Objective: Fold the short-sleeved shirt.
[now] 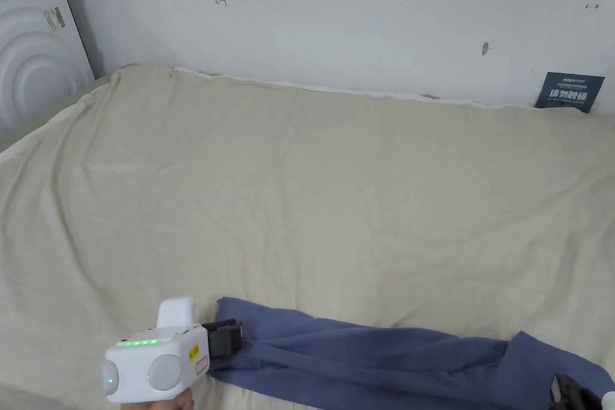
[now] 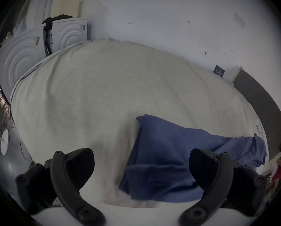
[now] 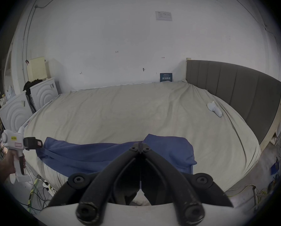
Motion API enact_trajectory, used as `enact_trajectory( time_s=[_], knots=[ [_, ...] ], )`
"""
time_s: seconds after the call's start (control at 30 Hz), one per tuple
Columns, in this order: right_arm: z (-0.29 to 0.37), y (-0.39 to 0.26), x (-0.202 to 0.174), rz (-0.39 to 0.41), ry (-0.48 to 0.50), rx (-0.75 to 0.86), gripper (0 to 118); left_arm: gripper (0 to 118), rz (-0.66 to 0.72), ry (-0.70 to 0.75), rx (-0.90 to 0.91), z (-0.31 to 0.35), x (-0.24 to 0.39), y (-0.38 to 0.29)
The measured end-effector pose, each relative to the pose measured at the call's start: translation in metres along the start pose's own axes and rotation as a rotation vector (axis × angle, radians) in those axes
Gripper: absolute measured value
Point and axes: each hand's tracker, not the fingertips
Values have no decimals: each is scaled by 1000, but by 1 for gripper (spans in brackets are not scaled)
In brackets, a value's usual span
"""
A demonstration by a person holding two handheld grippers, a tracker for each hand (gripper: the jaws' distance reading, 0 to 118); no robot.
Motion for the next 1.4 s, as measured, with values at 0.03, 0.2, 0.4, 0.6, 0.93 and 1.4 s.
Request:
enact_trajectory(
  time_s=[0.03,0.2,0.4,0.6,0.93,1.4],
  knots=[
    [0,-1,0,3,-4,-4,0,116,2,-12,-12,-10,4,1],
    [8,-4,7,-10,-9,8,0,101,-73,123,-74,-37,32,-15],
    [7,-8,5,-1,-2,-8,0,9,-364,108,32,11,95,-45],
    [12,2,1,11,13,9,0,9,-336,218,123,28,85,-43],
    [13,9,7,30,-32,34,0,9,-385,306,189,74,-24,27],
    [31,13,14,41,-74,63,0,9,-438,-176,175,70,153,-43]
  ],
)
